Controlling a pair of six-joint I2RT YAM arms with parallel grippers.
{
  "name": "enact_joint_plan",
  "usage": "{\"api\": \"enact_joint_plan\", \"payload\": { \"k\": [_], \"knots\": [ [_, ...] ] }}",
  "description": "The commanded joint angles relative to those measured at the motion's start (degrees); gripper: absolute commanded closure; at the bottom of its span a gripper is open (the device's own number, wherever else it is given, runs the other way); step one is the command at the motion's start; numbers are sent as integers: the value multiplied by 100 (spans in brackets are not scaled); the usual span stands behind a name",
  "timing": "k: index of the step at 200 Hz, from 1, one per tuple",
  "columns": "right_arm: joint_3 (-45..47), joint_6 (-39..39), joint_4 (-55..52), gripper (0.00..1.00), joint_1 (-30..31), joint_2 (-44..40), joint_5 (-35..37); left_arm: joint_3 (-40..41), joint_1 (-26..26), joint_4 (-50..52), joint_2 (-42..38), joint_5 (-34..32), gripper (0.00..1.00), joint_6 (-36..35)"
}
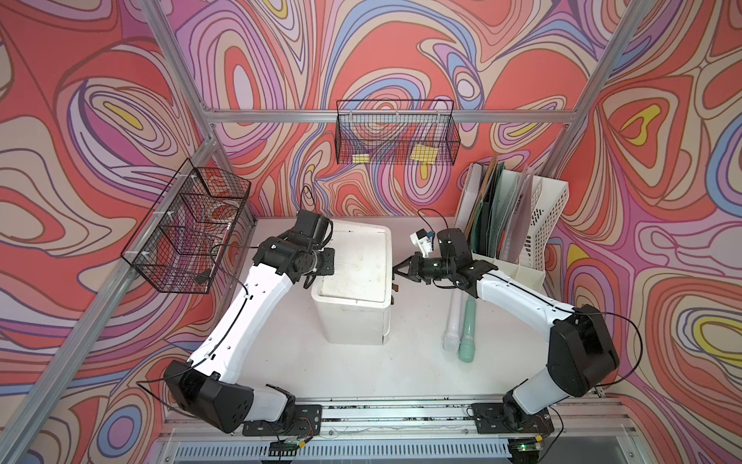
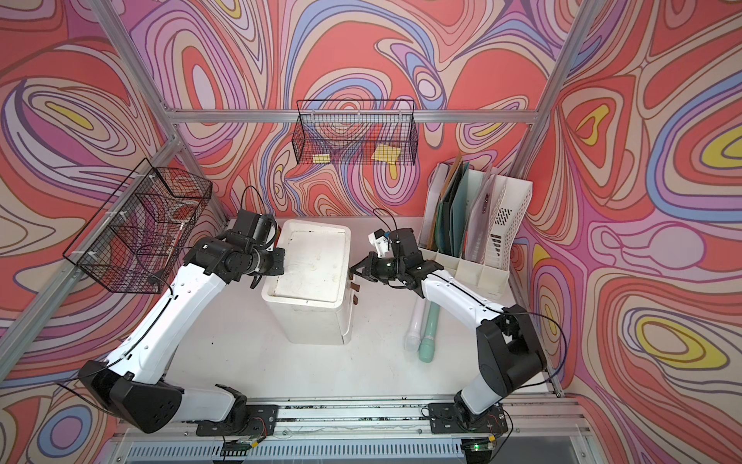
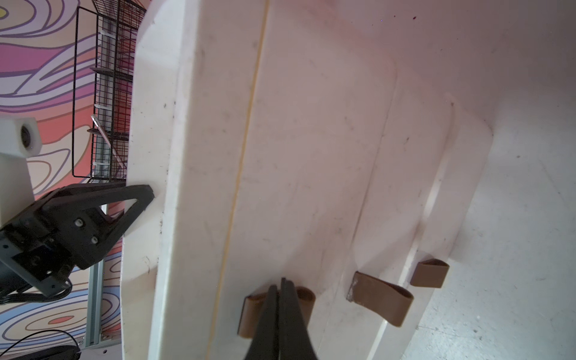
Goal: Take the microphone out of the drawer
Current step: Close the drawer in the storage box, then open the drawer in the storage box.
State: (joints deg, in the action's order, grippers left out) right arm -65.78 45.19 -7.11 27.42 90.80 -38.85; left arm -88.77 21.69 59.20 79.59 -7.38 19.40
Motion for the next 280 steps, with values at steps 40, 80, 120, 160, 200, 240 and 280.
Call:
{"api": "enact_joint_plan", "payload": {
  "k": [40, 80, 120, 160, 200, 240, 280],
  "knots": [
    [177, -116, -346, 100, 120, -389, 919, 103, 66, -37, -119, 393, 100, -42],
    [841, 125, -93, 100, -51, -683, 1152, 102, 71, 9, -78, 487, 100, -212],
    [1544, 538, 905, 79, -103, -623, 1105, 136, 64, 86, -58, 497, 100, -389],
    [2136, 1206, 2556, 62, -119, -261, 675, 142, 71, 177, -49, 460, 100, -397],
    [2401, 1782, 3766, 60, -123, 160, 356, 226, 70, 179, -84, 419, 100, -281],
    [2517, 2297, 4762, 60, -133, 598, 155, 255, 64, 177, -111, 447, 100, -191],
    [2631, 2725, 5431, 62, -131, 820, 12, 246, 65, 180, -84, 438, 100, -208]
  ]
}}
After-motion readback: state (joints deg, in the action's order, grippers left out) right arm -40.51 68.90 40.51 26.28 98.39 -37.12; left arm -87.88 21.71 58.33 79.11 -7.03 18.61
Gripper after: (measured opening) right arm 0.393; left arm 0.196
